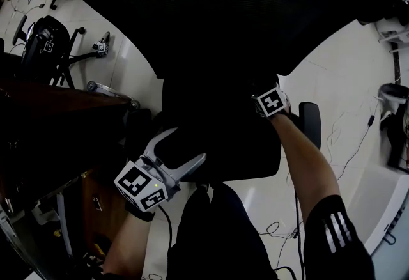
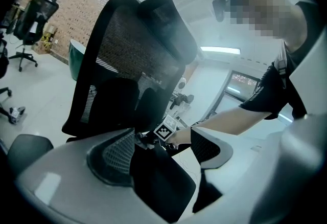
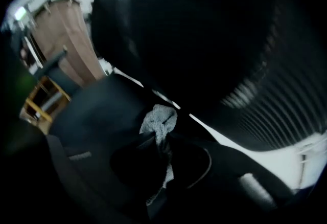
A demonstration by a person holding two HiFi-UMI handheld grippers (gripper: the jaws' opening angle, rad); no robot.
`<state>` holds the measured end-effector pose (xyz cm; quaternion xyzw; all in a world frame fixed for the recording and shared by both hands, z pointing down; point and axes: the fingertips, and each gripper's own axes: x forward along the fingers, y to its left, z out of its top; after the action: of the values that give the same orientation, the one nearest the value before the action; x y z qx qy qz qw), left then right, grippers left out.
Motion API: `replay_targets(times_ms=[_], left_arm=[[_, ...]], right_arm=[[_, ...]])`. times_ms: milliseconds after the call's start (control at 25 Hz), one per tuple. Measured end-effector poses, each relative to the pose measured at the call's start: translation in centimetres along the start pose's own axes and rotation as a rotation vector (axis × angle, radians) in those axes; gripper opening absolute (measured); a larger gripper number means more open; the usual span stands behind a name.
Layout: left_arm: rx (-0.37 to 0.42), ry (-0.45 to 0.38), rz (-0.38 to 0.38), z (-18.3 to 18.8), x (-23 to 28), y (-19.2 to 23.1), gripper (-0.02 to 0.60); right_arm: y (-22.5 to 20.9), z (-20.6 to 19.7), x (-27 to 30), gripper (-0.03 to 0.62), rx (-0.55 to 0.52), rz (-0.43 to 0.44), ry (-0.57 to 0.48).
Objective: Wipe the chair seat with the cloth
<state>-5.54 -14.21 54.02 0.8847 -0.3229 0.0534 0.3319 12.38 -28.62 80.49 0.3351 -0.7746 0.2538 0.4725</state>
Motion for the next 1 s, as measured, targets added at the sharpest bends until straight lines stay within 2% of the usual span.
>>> replay_targets(times_ms=[80,160,400,520,720,880,1000], left_arm=[[-0.003,-0.005,0.016,-0.1,-1.0,0.3,0.371],[-0.004,-0.01,0.04,-0.2,-2.1,0.8,0.371],[-0.009,-0.012,0.093,-1.2,-4.7,2.3,0.371],[-0.016,-0.015,0.101,-1.9,-5.5,2.7,0.371],[-0.04,-0.013,0.1,-3.3,-5.6,2.6,0.371],[-0.047,-0.005,0.078,-3.6,-5.1,2.0,0.371],[-0.042,0.003,0.055,-3.4,-4.2,1.1,0.371]], right_arm=[[4.5,3.4,0.3,0.049,0.001,0.081,-0.096],[9.7,6.1,0.9,0.049,-0.019,0.164,-0.144],[22.3,9.7,3.9,0.049,-0.111,0.31,-0.146],[26.0,9.7,5.4,0.049,-0.198,0.341,-0.123],[26.8,6.7,7.7,0.049,-0.263,0.327,-0.044],[24.3,3.3,8.1,0.049,-0.296,0.274,0.011],[20.8,0.5,7.2,0.049,-0.269,0.227,0.051]])
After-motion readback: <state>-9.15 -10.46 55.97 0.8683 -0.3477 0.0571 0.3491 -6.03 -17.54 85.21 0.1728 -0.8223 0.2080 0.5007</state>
